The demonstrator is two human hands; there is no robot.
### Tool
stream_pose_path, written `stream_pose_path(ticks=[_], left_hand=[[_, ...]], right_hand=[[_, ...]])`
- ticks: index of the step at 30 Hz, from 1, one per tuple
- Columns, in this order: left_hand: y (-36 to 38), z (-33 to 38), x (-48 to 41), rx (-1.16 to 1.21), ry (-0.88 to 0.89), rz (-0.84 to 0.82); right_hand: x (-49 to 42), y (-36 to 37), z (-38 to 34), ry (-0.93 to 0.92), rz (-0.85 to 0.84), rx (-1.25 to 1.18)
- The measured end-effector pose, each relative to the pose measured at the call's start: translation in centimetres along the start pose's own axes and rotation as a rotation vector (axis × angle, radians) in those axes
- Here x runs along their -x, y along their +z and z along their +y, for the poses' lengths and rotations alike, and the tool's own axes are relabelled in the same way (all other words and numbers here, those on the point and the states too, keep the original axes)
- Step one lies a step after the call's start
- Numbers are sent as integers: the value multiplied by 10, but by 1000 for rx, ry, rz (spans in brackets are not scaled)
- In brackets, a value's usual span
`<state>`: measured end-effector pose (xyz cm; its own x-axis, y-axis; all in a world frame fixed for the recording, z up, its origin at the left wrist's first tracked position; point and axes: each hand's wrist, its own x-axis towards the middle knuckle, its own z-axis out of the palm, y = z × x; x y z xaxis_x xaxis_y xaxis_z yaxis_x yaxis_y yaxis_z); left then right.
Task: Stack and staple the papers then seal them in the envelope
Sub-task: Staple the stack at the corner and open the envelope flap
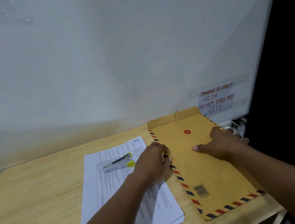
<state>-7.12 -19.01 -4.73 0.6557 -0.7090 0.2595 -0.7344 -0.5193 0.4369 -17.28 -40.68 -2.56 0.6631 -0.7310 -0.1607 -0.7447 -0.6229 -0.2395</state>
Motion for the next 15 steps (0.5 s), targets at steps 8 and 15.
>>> stream_pose_path(ticks=[8, 15], left_hand=[[-1, 4, -1, -5, -16, -33], [1, 3, -3, 28, -58, -42]], right_hand=[[-10, -3, 11, 81, 196, -29], [-8, -5, 4, 57, 259, -181]])
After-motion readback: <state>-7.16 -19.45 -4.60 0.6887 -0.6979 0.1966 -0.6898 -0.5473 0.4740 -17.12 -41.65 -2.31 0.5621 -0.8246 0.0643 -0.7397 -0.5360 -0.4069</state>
